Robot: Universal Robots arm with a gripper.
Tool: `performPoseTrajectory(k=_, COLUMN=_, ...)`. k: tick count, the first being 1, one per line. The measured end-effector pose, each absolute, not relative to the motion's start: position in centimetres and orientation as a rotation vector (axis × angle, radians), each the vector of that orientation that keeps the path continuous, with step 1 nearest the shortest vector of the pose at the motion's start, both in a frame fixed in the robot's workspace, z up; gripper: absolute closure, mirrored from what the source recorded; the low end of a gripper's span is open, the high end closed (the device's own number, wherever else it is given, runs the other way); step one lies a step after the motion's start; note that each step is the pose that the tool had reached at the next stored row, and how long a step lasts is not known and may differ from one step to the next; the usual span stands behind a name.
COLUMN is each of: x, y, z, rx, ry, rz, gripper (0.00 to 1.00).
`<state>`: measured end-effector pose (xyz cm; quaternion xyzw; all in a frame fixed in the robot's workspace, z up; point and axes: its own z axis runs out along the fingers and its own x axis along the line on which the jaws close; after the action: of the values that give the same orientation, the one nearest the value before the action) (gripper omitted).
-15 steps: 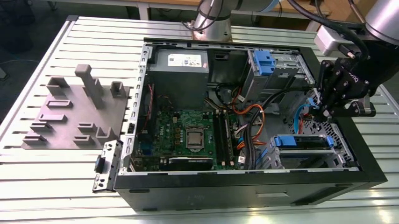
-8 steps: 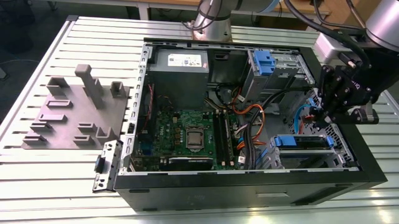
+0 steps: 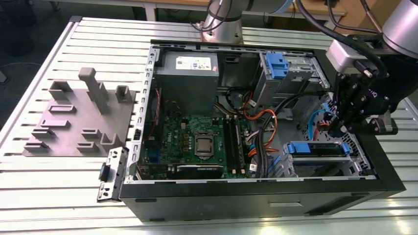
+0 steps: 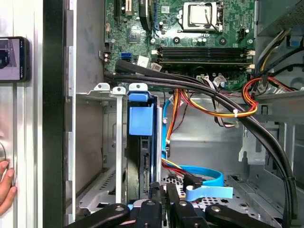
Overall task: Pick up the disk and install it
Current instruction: 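Insert the first disk wire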
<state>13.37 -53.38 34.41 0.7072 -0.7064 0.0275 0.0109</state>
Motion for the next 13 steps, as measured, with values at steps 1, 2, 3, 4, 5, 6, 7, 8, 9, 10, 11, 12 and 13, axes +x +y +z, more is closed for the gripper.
performPoseTrajectory(k=1, x=13.1, y=-53.5, z=34.4, rx=2.21, ry=-2.206, rz=0.091, gripper=0.84)
performPoseTrajectory(k=2, x=13.0, y=-53.5, z=34.4, rx=2.212, ry=-2.207, rz=0.094, gripper=0.84)
performPoseTrajectory(k=3, x=12.9, y=-53.6, z=34.4, rx=2.215, ry=-2.21, rz=0.099, gripper=0.84)
performPoseTrajectory(k=4, x=12.8, y=-53.6, z=34.4, rx=2.219, ry=-2.212, rz=0.106, gripper=0.84)
performPoseTrajectory(k=5, x=12.8, y=-53.6, z=34.3, rx=2.224, ry=-2.214, rz=0.115, gripper=0.84)
performPoseTrajectory(k=6, x=12.7, y=-53.6, z=34.3, rx=2.229, ry=-2.216, rz=0.124, gripper=0.84)
performPoseTrajectory(k=7, x=12.6, y=-53.6, z=34.3, rx=2.234, ry=-2.219, rz=0.133, gripper=0.84)
performPoseTrajectory(k=8, x=12.5, y=-53.6, z=34.3, rx=2.238, ry=-2.221, rz=0.14, gripper=0.84)
performPoseTrajectory(k=9, x=12.4, y=-53.6, z=34.3, rx=2.24, ry=-2.222, rz=0.145, gripper=0.84)
performPoseTrajectory(k=10, x=12.3, y=-53.7, z=34.3, rx=2.242, ry=-2.223, rz=0.148, gripper=0.84)
performPoseTrajectory(k=11, x=12.2, y=-53.8, z=34.3, rx=2.244, ry=-2.224, rz=0.151, gripper=0.84)
performPoseTrajectory(k=12, x=12.0, y=-53.9, z=34.2, rx=2.245, ry=-2.224, rz=0.153, gripper=0.84)
performPoseTrajectory(k=13, x=11.9, y=-54.1, z=34.2, rx=2.247, ry=-2.224, rz=0.155, gripper=0.84)
